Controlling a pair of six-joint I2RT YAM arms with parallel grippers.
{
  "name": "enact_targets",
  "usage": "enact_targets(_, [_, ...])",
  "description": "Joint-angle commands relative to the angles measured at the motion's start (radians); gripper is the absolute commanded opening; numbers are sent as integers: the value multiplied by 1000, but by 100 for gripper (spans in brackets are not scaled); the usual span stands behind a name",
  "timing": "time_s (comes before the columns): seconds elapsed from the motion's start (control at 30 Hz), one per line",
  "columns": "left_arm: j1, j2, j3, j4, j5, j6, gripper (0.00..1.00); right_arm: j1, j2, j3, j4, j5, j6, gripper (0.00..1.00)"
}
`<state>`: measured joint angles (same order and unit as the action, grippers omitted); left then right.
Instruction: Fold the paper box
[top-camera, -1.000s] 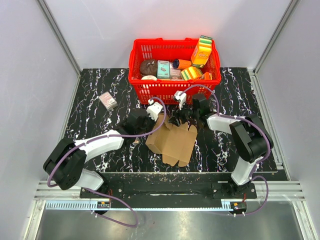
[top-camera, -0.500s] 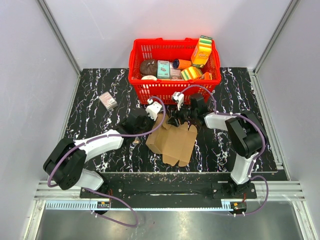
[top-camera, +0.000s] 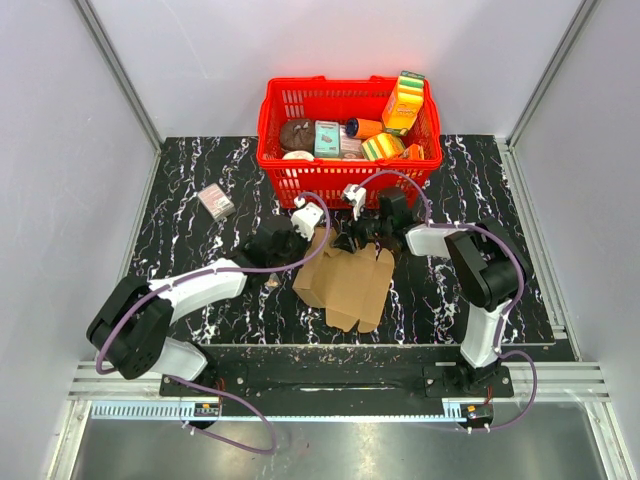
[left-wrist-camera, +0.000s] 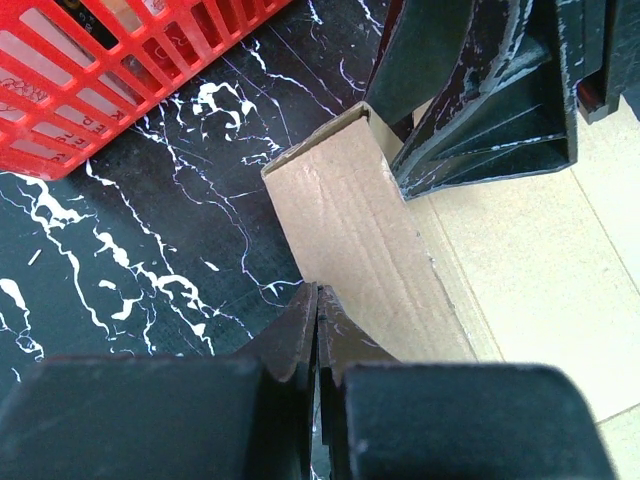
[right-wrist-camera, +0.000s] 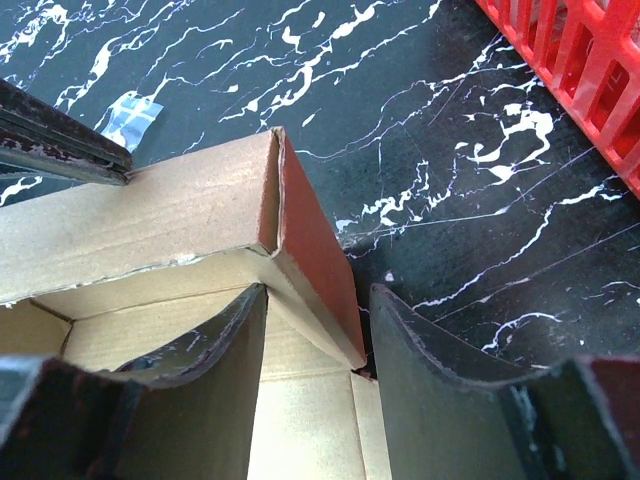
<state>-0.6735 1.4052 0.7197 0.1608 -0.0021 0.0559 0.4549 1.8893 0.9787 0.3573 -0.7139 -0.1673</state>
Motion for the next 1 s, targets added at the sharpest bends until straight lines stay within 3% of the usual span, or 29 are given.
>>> enact_targets(0.0, [5,15,38,45,39,5,0,-9,17,41,71,-32,17,51])
enact_targets(0.57, [5,55,55,42,48,12,0,-7,48,60,83,-71,31,33])
enact_targets(0.97, [5,55,52,48,47,10,0,-7,44,66,49,-96,22,7])
